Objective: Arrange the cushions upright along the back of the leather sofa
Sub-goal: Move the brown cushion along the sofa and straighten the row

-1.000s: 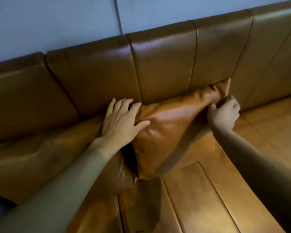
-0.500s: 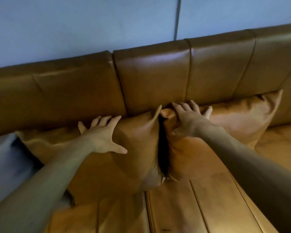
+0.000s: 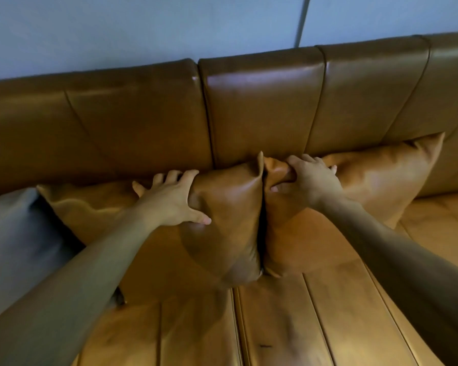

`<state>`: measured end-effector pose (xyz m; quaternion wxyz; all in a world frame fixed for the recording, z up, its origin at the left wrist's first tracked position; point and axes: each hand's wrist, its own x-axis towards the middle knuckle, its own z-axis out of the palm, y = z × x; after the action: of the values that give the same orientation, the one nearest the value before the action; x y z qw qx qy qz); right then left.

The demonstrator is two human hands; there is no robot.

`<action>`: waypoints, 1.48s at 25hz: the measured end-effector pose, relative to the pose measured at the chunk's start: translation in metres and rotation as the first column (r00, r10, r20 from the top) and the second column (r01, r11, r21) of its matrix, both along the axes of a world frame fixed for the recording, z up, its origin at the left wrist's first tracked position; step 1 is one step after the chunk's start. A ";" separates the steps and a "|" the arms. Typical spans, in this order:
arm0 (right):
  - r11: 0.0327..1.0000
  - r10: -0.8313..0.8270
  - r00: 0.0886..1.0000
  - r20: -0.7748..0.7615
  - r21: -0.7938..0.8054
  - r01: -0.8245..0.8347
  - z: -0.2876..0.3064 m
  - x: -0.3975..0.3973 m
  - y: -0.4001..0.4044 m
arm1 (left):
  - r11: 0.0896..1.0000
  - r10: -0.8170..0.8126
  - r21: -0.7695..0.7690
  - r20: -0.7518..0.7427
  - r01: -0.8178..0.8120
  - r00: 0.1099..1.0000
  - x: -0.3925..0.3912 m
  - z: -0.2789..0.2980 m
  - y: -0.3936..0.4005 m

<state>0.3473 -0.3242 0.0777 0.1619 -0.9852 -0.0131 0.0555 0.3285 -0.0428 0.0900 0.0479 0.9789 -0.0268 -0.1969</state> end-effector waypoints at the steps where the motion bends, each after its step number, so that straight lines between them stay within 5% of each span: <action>1: 1.000 0.004 1.000 -0.008 -0.012 -0.004 0.000 0.000 0.000 | 1.000 0.000 -0.006 0.006 0.000 1.000 0.000 -0.001 0.001; 5: 0.999 0.002 0.996 -0.089 0.048 0.003 0.010 -0.003 0.003 | 0.996 -0.017 -0.083 0.042 0.020 0.999 -0.008 -0.001 0.003; 8: 0.977 -0.001 0.999 0.042 0.214 -0.008 0.031 -0.006 0.032 | 0.980 0.004 -0.194 0.180 0.032 0.984 -0.020 0.005 0.016; 12: 0.970 0.234 0.950 0.206 0.015 -0.242 0.050 -0.016 0.096 | 0.973 0.136 -0.220 0.334 -0.063 0.933 -0.033 0.013 0.081; 16: 0.905 0.425 0.905 0.011 -0.040 -0.425 0.037 -0.030 0.153 | 0.908 0.419 -0.246 0.480 -0.340 0.771 -0.051 0.019 0.179; 19: 0.911 0.385 0.919 -0.082 -0.124 -0.393 0.024 -0.031 0.192 | 0.854 0.519 -0.196 0.250 -0.483 0.817 -0.053 0.026 0.236; 22: 0.918 0.340 0.930 -0.141 -0.164 -0.360 0.017 -0.029 0.212 | 0.916 0.397 -0.072 0.034 -0.394 0.917 -0.047 0.030 0.248; 31: 0.965 0.250 0.968 -0.007 -0.076 -0.250 0.006 -0.037 0.230 | 0.929 0.360 -0.207 0.298 -0.308 0.884 -0.060 0.013 0.254; 37: 0.960 0.258 0.965 -0.037 -0.105 -0.261 0.005 -0.036 0.232 | 0.880 0.459 -0.292 0.312 -0.375 0.832 -0.047 0.011 0.251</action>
<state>0.3111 -0.0926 0.0829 0.0994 -0.9816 -0.1373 0.0881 0.2813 0.2079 0.1009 0.1914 0.9686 0.1584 0.0118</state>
